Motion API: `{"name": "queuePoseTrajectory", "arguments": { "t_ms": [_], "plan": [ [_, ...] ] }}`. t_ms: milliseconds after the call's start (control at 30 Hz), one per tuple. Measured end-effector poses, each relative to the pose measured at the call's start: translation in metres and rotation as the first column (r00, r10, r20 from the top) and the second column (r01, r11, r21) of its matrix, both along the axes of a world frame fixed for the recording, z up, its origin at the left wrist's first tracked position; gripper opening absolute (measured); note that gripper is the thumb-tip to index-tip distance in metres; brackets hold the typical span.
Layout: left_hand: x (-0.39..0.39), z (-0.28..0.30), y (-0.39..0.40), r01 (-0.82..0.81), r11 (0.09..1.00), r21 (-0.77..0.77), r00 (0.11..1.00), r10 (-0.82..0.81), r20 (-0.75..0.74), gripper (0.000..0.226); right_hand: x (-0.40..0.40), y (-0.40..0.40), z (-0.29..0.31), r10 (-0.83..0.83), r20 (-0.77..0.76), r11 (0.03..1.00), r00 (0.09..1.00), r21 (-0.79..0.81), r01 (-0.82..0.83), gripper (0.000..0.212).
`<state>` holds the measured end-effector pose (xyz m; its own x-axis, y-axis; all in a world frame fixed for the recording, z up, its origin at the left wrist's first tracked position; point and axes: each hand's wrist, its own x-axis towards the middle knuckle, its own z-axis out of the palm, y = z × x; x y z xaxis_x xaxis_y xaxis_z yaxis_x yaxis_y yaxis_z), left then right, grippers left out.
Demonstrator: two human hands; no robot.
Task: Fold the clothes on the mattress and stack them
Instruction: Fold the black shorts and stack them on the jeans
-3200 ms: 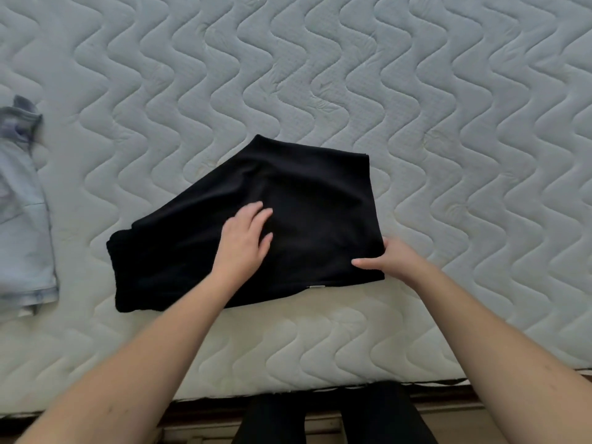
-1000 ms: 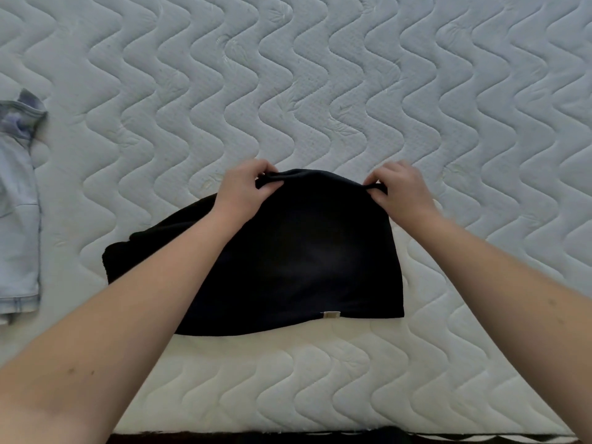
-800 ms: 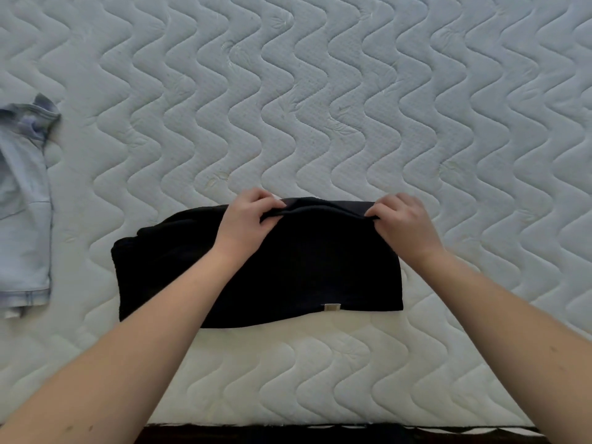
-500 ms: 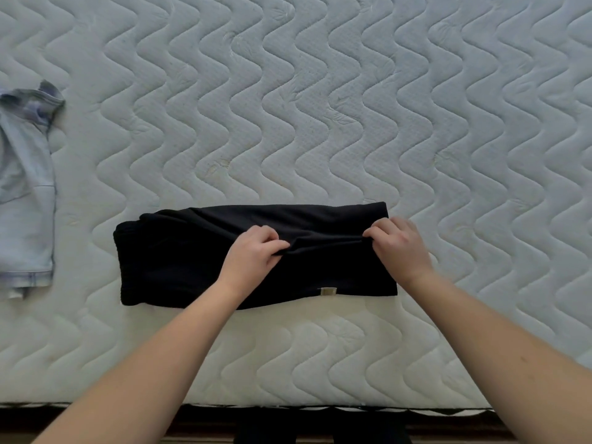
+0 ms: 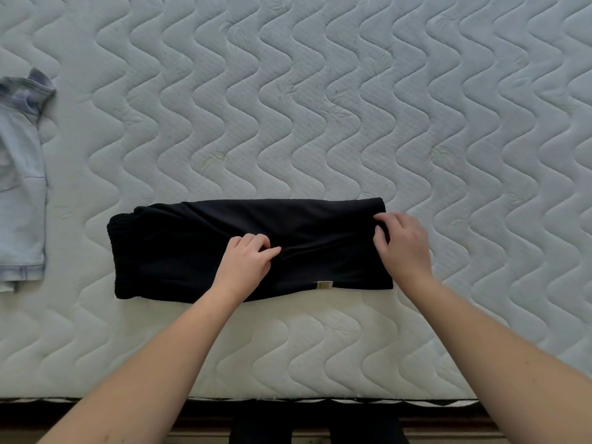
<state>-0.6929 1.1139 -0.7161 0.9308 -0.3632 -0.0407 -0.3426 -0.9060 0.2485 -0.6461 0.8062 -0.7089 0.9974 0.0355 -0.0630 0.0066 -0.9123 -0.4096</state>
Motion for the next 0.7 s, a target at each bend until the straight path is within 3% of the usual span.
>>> {"name": "queuePoseTrajectory", "arguments": {
  "t_ms": [33, 100, 200, 300, 400, 567, 700],
  "plan": [
    [0.001, 0.000, 0.000, -0.004, 1.000, -0.008, 1.000, 0.004, 0.004, 0.019, 0.004, 0.002, 0.002, -0.029, -0.003, 1.000, 1.000, 0.004, 0.029, 0.024],
    [0.005, 0.000, -0.003, -0.053, 0.998, -0.043, 0.999, 0.053, 0.001, 0.028, 0.013, 0.014, 0.006, -0.017, 0.005, 1.000, 1.000, 0.002, 0.017, 0.031],
    [0.020, -0.003, -0.011, -0.148, 0.987, -0.055, 0.989, 0.149, 0.012, 0.035, 0.023, 0.048, 0.006, 0.122, -0.036, 0.992, 0.992, -0.012, -0.123, 0.042],
    [0.035, -0.016, -0.019, -0.234, 0.971, 0.044, 0.972, 0.233, 0.013, 0.047, 0.020, 0.087, -0.004, 0.319, -0.154, 0.944, 0.935, -0.038, -0.328, 0.053],
    [0.034, -0.031, -0.019, -0.248, 0.950, 0.190, 0.955, 0.273, -0.120, 0.069, 0.011, 0.101, -0.022, 0.425, -0.256, 0.871, 0.868, -0.145, -0.469, 0.058],
    [0.005, -0.050, -0.009, -0.234, 0.925, 0.301, 0.923, 0.308, -0.230, 0.070, 0.018, 0.065, -0.046, 0.341, -0.370, 0.827, 0.864, -0.319, -0.463, 0.064],
    [-0.013, -0.049, -0.016, -0.190, 0.932, 0.309, 0.931, 0.270, -0.244, 0.065, 0.039, 0.026, -0.047, 0.148, -0.410, 0.895, 0.900, -0.331, -0.298, 0.067]
  ]
}}
